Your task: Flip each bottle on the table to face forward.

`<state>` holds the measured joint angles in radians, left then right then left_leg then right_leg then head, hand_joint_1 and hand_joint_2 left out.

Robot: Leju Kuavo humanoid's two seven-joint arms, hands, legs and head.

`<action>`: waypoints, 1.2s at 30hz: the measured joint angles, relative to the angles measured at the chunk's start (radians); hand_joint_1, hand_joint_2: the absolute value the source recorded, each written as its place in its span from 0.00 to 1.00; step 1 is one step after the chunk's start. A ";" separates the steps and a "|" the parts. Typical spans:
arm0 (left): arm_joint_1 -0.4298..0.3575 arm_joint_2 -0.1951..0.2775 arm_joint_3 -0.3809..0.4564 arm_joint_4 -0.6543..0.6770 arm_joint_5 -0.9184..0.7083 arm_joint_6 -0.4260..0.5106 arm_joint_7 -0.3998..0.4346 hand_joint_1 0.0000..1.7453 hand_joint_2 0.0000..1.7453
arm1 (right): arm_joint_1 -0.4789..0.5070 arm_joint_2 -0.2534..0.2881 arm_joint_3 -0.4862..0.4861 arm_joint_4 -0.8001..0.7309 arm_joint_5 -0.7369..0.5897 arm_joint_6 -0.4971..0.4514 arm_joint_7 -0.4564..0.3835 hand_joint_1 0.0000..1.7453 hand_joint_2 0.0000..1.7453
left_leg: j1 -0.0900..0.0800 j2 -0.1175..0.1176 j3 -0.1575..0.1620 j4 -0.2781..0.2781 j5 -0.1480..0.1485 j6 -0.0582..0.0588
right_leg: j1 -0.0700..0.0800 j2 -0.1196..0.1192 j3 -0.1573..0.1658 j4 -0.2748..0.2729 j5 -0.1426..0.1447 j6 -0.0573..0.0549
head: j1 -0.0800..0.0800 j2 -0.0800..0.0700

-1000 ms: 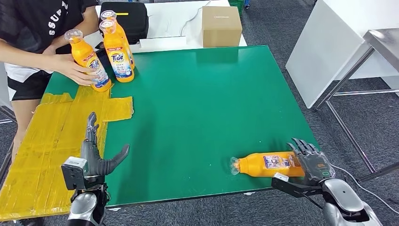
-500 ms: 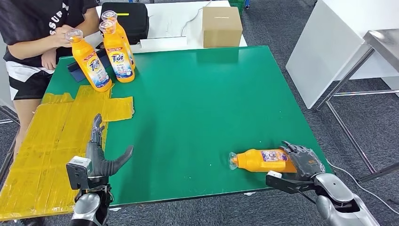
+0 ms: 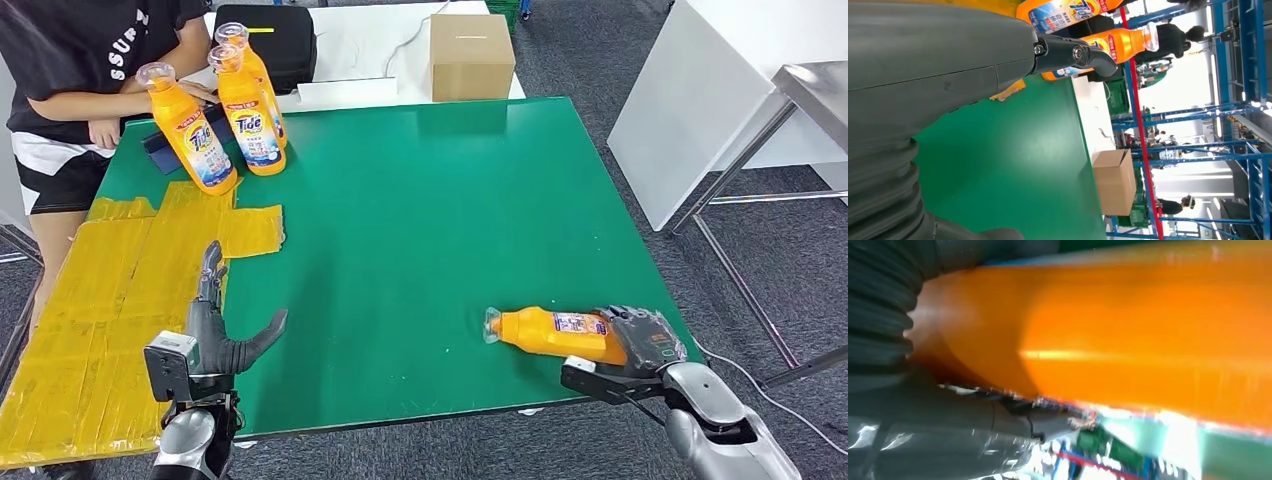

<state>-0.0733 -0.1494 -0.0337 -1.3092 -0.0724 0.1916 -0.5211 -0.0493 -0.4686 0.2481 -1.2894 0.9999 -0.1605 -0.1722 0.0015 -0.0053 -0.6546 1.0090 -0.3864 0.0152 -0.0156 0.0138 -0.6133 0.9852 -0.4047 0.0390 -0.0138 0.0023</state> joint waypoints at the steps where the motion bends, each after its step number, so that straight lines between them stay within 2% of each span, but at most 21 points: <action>1: 0.000 0.000 -0.003 -0.003 0.016 -0.019 0.011 0.00 1.00 | 0.000 0.022 -0.007 0.000 -0.023 -0.057 -0.024 1.00 1.00 | 0.000 0.000 0.000 0.000 0.000 0.000 | 0.000 0.000 0.000 0.000 0.000 0.000 | 0.000 0.000; 4: 0.000 0.004 -0.021 -0.011 0.069 -0.107 0.062 0.00 1.00 | -0.010 0.118 -0.042 -0.004 -0.152 -0.185 -0.098 1.00 1.00 | 0.001 0.001 0.000 0.000 0.000 0.000 | 0.002 0.001 0.000 0.000 0.000 0.000 | -0.001 0.000; 7: 0.000 0.016 -0.061 -0.012 0.098 -0.205 0.117 0.00 1.00 | -0.035 0.207 -0.078 -0.005 -0.297 -0.206 -0.147 1.00 1.00 | 0.002 0.000 0.000 0.000 0.000 -0.001 | 0.002 0.001 0.000 0.000 0.000 0.000 | 0.000 0.000; 10: 0.000 0.031 -0.102 -0.012 0.111 -0.252 0.142 0.00 1.00 | -0.059 0.271 -0.109 -0.005 -0.366 -0.206 -0.173 1.00 1.00 | 0.002 0.000 0.000 0.000 0.001 -0.001 | 0.002 0.001 0.000 0.000 0.000 -0.001 | 0.000 0.000; 21: -0.023 0.069 -0.209 -0.012 0.160 -0.372 0.217 0.00 1.00 | -0.085 0.393 -0.168 -0.005 -0.540 -0.177 -0.236 1.00 1.00 | 0.001 0.000 -0.001 0.000 0.001 0.000 | 0.001 0.001 0.000 0.000 0.000 0.000 | 0.000 0.000; 28: -0.076 0.080 -0.302 -0.004 0.225 -0.411 0.246 0.00 1.00 | -0.119 0.467 -0.171 0.008 -0.664 -0.087 -0.280 1.00 1.00 | 0.002 0.000 -0.001 0.000 0.001 0.000 | 0.002 0.001 0.000 0.001 0.000 0.000 | 0.000 0.000; 36: -0.128 0.081 -0.349 0.003 0.324 -0.428 0.275 0.00 1.00 | -0.151 0.535 -0.124 0.062 -0.725 -0.008 -0.308 1.00 1.00 | 0.002 0.000 -0.001 0.000 0.001 0.000 | 0.002 0.001 -0.001 0.001 0.000 0.000 | 0.000 0.000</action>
<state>-0.2016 -0.0689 -0.3831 -1.3062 0.2514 -0.2363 -0.2462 -0.2006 0.0659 0.1243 -1.2275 0.2744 -0.1682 -0.4806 0.0031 -0.0055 -0.6554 1.0089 -0.3854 0.0147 -0.0140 0.0146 -0.6138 0.9859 -0.4048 0.0386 -0.0139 0.0023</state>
